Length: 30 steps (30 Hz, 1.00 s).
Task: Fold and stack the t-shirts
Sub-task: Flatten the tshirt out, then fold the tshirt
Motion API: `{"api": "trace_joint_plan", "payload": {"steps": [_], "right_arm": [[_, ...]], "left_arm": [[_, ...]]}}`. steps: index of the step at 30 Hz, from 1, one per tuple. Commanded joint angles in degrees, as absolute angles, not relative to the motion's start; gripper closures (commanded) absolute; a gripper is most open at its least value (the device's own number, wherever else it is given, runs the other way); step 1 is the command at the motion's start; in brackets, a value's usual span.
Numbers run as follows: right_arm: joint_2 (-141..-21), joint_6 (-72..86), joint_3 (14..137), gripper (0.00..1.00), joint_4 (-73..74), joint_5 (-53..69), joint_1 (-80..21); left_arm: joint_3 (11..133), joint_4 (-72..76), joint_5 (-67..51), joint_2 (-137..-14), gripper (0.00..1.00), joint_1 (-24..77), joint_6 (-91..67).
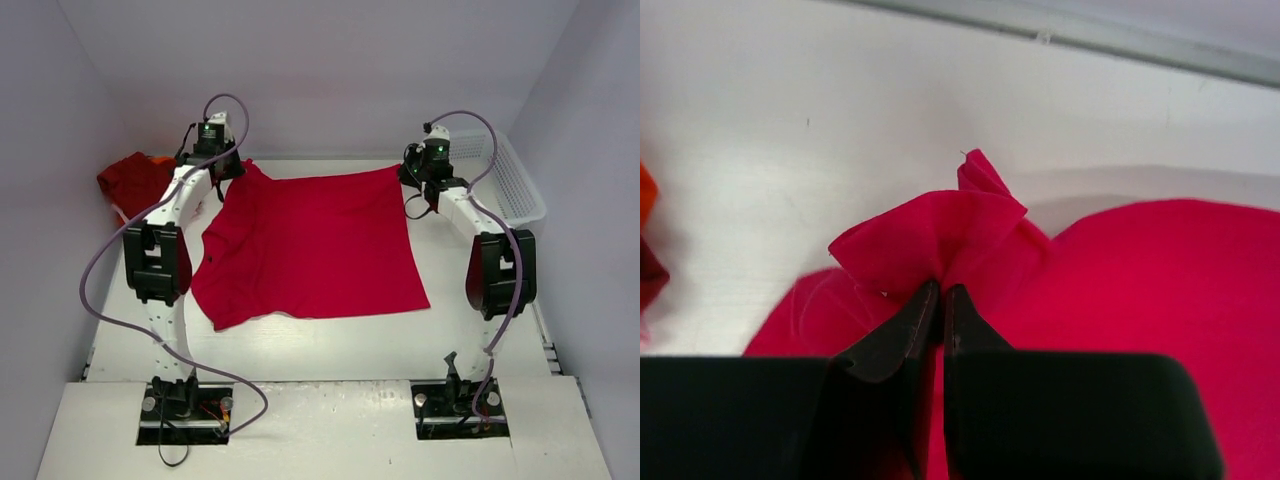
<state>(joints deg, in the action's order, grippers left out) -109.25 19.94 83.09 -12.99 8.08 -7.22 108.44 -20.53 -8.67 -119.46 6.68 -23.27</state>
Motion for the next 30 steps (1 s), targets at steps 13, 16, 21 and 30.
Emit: {"api": "trace_joint_plan", "payload": {"steps": [13,16,21,30], "right_arm": [[-93.25,20.66,71.37,1.0,-14.94,6.06,-7.47],[-92.29,20.74,70.4,1.0,-14.59,6.33,-7.65],[-90.27,20.83,67.42,1.0,-14.59,5.98,-7.73],[-87.54,21.27,63.2,1.0,-14.5,5.63,-8.0]], "left_arm": [[95.37,-17.49,-3.34,-101.08,1.0,6.68,-25.66],[93.09,-16.88,-3.43,-99.32,1.0,6.68,-26.36],[90.18,-16.26,-3.78,-97.3,1.0,6.68,-27.24],[85.26,-14.68,-3.87,-94.84,1.0,6.68,-28.74]]}}
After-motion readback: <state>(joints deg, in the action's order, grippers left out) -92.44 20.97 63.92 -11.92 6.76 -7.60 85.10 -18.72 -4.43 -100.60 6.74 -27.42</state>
